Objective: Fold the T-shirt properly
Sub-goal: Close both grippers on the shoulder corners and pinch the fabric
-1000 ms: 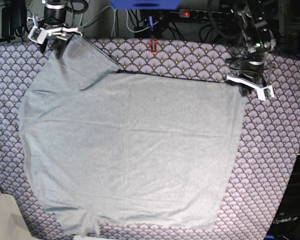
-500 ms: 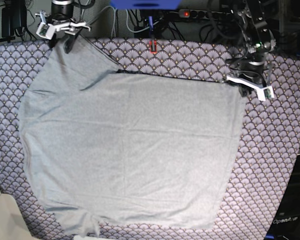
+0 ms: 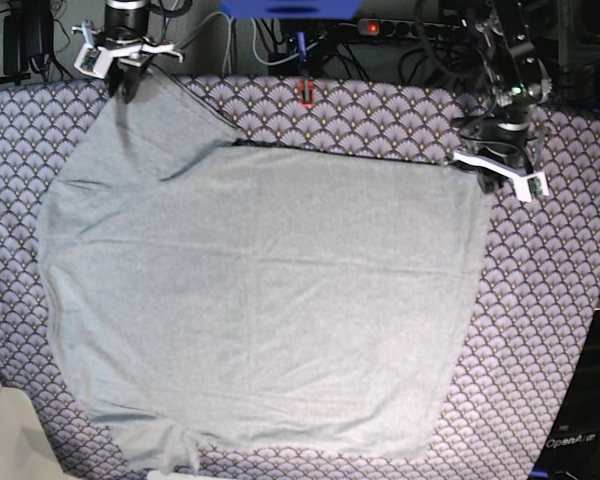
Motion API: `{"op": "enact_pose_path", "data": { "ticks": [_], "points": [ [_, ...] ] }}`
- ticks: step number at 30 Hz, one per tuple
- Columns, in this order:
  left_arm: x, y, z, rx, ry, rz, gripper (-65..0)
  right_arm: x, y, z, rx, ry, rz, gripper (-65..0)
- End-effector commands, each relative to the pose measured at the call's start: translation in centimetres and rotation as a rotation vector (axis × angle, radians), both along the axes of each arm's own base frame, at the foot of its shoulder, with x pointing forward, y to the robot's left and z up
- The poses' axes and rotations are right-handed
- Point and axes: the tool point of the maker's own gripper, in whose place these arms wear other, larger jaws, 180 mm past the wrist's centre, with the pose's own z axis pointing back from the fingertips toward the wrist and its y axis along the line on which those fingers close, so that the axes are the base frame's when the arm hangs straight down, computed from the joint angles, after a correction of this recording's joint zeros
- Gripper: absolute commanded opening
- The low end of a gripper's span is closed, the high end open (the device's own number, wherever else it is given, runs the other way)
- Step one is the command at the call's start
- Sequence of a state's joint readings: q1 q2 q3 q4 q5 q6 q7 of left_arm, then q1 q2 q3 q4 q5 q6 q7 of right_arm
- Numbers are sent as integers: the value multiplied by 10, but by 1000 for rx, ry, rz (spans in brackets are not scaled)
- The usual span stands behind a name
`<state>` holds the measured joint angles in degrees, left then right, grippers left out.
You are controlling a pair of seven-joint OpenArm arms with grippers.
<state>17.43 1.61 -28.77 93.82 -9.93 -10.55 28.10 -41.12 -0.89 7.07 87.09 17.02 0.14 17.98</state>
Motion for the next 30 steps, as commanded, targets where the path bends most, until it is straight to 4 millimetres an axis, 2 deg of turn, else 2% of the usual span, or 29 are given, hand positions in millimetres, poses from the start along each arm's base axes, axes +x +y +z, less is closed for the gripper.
{"op": "enact_pose_path", "data": {
  "ticks": [1, 5, 11, 15, 20, 24, 30],
  "points": [
    [6, 3, 11, 15, -43, 0, -611, -1, -2, 4, -2, -7, 3, -598],
    [6, 3, 12, 13, -44, 1, -611, 8, -6, 15, -23, -38, 26, -624],
    [15, 5, 36, 44, -105, -6, -611, 31, -14, 48, -66, -125, 70, -625],
    [18, 7, 41, 54, -116, -7, -611, 45, -17, 66, -89, -179, 96, -625],
    [27, 12, 51, 69, -143, -9, -611, 61, -21, 78, -114, -222, 113, -622],
    [29, 25, 57, 78, -162, 25, -611, 72, -21, 83, -117, -249, 116, -621],
    [39, 23, 58, 64, -128, 13, -611, 99, -28, 88, -118, -237, 120, -624]
  ]
}}
